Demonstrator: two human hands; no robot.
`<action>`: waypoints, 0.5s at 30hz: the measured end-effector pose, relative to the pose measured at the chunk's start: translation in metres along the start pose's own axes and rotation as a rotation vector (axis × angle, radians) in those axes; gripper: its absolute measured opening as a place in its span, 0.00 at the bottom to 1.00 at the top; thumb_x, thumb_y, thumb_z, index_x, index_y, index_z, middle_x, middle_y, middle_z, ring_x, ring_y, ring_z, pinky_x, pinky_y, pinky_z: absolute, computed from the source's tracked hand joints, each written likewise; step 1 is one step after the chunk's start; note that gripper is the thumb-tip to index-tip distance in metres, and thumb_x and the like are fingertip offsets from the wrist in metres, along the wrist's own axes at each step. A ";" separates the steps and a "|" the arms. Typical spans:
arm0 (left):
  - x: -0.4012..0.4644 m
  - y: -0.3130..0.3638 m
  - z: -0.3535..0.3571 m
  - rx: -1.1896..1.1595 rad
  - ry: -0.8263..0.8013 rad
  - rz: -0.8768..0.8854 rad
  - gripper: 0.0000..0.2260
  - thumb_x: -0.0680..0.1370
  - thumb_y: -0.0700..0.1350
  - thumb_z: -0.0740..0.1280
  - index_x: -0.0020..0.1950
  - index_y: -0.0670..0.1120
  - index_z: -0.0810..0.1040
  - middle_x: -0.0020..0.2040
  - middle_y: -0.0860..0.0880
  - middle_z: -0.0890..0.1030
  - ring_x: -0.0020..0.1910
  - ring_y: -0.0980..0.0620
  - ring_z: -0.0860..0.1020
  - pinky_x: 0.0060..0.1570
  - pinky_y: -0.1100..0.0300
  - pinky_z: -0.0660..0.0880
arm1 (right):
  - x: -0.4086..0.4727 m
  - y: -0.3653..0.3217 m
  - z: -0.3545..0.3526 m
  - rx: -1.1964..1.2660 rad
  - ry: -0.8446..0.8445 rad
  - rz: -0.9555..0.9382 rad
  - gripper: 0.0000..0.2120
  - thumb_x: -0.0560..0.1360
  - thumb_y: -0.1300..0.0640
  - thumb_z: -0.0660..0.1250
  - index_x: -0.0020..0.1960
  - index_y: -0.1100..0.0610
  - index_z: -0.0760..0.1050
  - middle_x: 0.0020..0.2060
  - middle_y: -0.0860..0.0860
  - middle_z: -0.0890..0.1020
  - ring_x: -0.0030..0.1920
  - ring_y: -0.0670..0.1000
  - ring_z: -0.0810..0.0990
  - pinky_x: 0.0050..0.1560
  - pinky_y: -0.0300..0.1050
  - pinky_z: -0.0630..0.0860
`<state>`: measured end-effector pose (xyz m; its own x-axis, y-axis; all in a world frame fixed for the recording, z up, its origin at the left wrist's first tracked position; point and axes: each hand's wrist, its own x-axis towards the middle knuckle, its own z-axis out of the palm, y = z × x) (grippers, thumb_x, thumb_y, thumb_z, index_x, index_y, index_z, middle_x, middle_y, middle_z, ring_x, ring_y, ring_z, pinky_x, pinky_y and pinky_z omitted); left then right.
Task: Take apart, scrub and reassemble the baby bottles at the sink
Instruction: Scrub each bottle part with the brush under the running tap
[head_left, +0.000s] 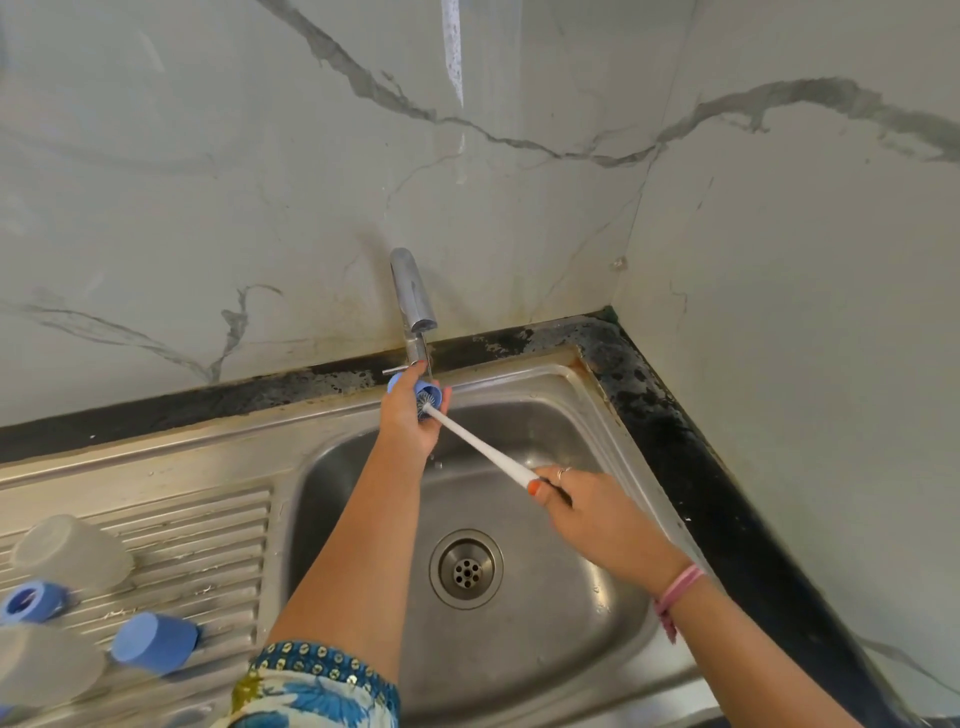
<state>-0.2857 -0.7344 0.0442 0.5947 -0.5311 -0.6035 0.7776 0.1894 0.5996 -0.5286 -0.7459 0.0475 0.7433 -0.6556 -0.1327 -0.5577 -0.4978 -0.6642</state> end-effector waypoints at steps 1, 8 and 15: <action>0.000 -0.002 0.000 -0.011 -0.012 0.011 0.07 0.76 0.43 0.71 0.50 0.43 0.75 0.46 0.44 0.73 0.39 0.50 0.74 0.43 0.55 0.81 | 0.003 0.001 -0.004 0.066 -0.011 0.034 0.10 0.82 0.46 0.57 0.56 0.48 0.74 0.33 0.47 0.78 0.32 0.43 0.77 0.32 0.36 0.76; -0.002 -0.003 0.001 0.101 -0.069 0.000 0.14 0.79 0.52 0.65 0.59 0.45 0.74 0.52 0.43 0.81 0.45 0.50 0.79 0.46 0.59 0.76 | 0.008 -0.001 -0.008 0.256 -0.019 0.136 0.13 0.75 0.43 0.68 0.52 0.48 0.69 0.37 0.45 0.79 0.31 0.39 0.76 0.29 0.29 0.70; 0.001 0.003 -0.006 0.225 0.036 -0.023 0.19 0.76 0.59 0.66 0.54 0.44 0.75 0.46 0.44 0.78 0.45 0.49 0.77 0.53 0.52 0.77 | -0.001 -0.005 -0.005 -0.106 0.088 -0.031 0.08 0.77 0.48 0.67 0.50 0.50 0.71 0.37 0.42 0.73 0.37 0.43 0.75 0.38 0.36 0.75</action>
<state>-0.2811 -0.7291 0.0423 0.5874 -0.5028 -0.6341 0.7280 -0.0138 0.6854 -0.5285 -0.7452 0.0548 0.7280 -0.6841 -0.0450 -0.5745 -0.5730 -0.5846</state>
